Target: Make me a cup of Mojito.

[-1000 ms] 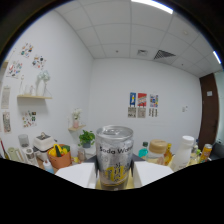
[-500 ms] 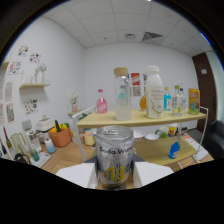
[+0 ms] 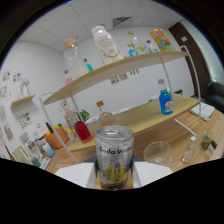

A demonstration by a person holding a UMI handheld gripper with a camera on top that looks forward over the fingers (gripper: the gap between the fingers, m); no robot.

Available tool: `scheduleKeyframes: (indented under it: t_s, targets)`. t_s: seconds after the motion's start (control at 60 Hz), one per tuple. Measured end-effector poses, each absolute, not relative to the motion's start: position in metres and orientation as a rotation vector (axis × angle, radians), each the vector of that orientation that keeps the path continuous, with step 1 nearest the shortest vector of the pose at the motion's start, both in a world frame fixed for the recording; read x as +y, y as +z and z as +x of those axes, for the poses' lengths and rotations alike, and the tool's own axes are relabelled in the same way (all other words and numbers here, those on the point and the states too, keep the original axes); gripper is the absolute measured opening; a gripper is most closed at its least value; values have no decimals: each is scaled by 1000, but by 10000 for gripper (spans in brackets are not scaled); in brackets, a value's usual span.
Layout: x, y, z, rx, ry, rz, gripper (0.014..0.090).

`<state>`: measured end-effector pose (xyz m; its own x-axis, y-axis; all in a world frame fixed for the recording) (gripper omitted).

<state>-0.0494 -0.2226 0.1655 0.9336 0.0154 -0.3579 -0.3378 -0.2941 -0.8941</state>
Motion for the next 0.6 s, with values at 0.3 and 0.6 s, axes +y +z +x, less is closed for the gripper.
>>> scheduleKeyframes:
  t_s: [0.3,0.6]
  targets:
    - [-216,199,-35,840,992,-1601,505]
    - [-209,216,-21,1348,1580,-1186,503]
